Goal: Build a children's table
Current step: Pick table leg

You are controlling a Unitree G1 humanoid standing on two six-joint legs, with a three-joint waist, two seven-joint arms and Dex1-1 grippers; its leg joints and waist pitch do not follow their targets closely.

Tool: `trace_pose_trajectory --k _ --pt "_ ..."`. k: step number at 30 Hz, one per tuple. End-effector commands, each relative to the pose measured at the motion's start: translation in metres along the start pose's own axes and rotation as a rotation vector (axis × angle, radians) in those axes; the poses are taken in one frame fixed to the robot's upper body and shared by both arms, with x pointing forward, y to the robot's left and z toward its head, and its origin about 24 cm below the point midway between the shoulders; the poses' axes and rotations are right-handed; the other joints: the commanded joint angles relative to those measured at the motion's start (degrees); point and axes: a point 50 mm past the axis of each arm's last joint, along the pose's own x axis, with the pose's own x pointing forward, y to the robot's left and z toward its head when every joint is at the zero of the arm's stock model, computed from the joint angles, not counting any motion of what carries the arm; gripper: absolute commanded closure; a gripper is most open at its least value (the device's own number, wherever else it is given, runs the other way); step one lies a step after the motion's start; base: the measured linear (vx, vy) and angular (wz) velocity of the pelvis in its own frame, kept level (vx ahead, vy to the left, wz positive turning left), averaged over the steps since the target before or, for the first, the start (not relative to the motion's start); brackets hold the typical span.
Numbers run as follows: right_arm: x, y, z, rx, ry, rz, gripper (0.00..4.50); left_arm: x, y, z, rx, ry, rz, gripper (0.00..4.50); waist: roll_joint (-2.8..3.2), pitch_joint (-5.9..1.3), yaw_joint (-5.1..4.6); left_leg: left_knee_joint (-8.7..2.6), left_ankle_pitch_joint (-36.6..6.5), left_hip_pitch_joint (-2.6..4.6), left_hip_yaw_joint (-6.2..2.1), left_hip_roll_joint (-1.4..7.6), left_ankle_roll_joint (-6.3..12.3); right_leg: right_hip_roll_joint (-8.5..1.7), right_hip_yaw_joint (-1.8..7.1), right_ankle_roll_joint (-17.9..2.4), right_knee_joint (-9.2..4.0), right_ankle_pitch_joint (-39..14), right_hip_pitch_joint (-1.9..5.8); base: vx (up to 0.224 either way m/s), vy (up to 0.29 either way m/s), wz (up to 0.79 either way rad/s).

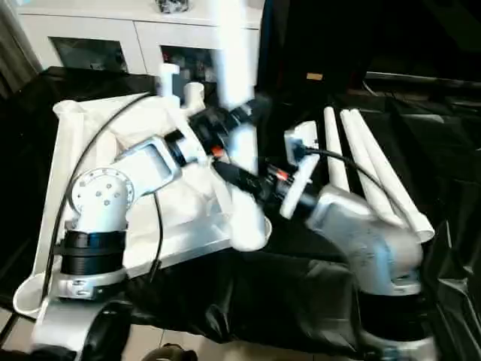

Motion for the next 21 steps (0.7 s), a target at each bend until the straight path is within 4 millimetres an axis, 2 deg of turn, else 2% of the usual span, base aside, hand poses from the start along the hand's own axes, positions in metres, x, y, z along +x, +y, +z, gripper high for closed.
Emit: trace_pose_trajectory --k 1,3,4,5,7,8,9,13,14,17,19,20,21 --pt "-0.002 0.005 0.002 0.005 0.036 0.073 1.20 0.003 -0.010 0.005 0.027 0.019 -0.119 2.65 -0.56 -4.37 0.10 -3.75 -4.33 1.36 -2.47 5.13 3.35 -6.21 3.55 -13.04 -4.50 -2.77 3.16 0.000 0.000 0.00" --pt "-0.004 0.007 0.003 0.006 0.057 0.106 1.12 0.001 -0.011 0.007 0.040 0.026 -0.162 2.66 -0.48 -4.30 -0.07 -3.74 -3.97 1.34 -2.43 5.17 3.47 -6.08 3.50 -13.25 -4.49 -3.12 3.00 0.000 0.000 0.00" --pt "-0.010 0.011 0.005 0.001 0.113 0.188 1.12 -0.003 -0.015 0.012 0.058 0.025 -0.283 2.66 -0.73 -4.28 -0.22 -3.79 -4.10 1.31 -2.44 5.33 3.50 -6.14 3.53 -13.37 -4.49 -3.36 3.03 0.000 0.000 0.00" --pt "-0.010 0.012 0.005 0.001 0.119 0.196 1.12 -0.003 -0.016 0.013 0.059 0.025 -0.294 2.66 -0.60 -4.43 0.03 -3.64 -3.79 1.45 -2.40 5.23 3.98 -6.12 3.55 -13.16 -4.46 -3.74 3.23 0.000 0.000 0.00" --pt "-0.013 0.014 0.006 0.011 0.148 0.250 1.12 -0.003 -0.019 0.017 0.064 0.020 -0.355 2.66 -1.30 -4.37 -0.14 -3.62 -3.59 1.34 -2.23 5.21 4.45 -6.09 3.54 -13.45 -4.46 -3.29 3.10 0.000 0.000 0.00" --pt "-0.013 0.014 0.007 0.017 0.154 0.264 1.29 -0.002 -0.021 0.017 0.064 0.022 -0.366 2.66 -0.97 -4.41 -0.02 -3.57 -3.05 1.37 -2.34 5.33 4.66 -6.28 3.52 -14.00 -4.17 -2.90 3.03 0.000 0.000 0.00" --pt "-0.013 0.014 0.007 0.020 0.162 0.271 1.39 -0.001 -0.023 0.017 0.061 0.019 -0.382 2.66 -0.90 -4.44 -0.02 -3.46 -2.93 1.34 -2.30 5.32 4.81 -6.29 3.48 -14.28 -4.13 -2.70 3.00 0.000 0.000 0.00" --pt "-0.010 0.013 0.006 0.018 0.181 0.277 1.49 -0.001 -0.025 0.016 0.055 0.019 -0.405 2.66 -1.03 -4.47 0.00 -3.40 -2.37 1.37 -2.30 5.43 5.10 -6.25 3.47 -15.02 -4.00 -2.35 2.93 0.000 0.000 0.00" --pt "-0.009 0.013 0.006 0.018 0.180 0.274 1.77 0.000 -0.025 0.015 0.056 0.021 -0.406 2.66 -1.06 -4.48 -0.04 -3.38 -2.44 1.37 -2.26 5.37 5.08 -6.26 3.46 -15.01 -4.04 -2.59 2.96 0.000 0.000 0.00" --pt "-0.007 0.012 0.006 0.013 0.182 0.268 1.89 0.000 -0.027 0.012 0.066 0.032 -0.418 2.66 -1.49 -4.50 -0.01 -3.39 -2.35 1.33 -2.21 5.35 4.96 -6.31 3.46 -14.84 -4.11 -3.29 3.03 0.000 0.000 0.00" --pt "-0.007 0.011 0.005 0.014 0.186 0.271 1.96 0.000 -0.026 0.012 0.069 0.031 -0.419 2.66 -1.37 -4.51 0.08 -3.37 -1.95 1.37 -2.22 5.39 5.02 -6.18 3.44 -14.61 -4.00 -3.21 2.93 0.000 0.000 0.00" --pt "-0.006 0.011 0.004 0.016 0.187 0.271 2.22 0.000 -0.025 0.012 0.069 0.029 -0.416 2.66 -1.45 -4.54 0.08 -3.36 -1.85 1.35 -2.22 5.37 5.09 -6.20 3.45 -14.60 -3.99 -3.02 2.95 0.000 0.000 0.00" --pt "-0.006 0.011 0.003 0.016 0.188 0.270 2.30 -0.001 -0.025 0.012 0.067 0.027 -0.412 2.66 -1.38 -4.54 0.11 -3.32 -1.72 1.31 -2.21 5.36 5.13 -6.26 3.46 -14.60 -3.99 -2.90 2.97 0.000 0.000 0.00"
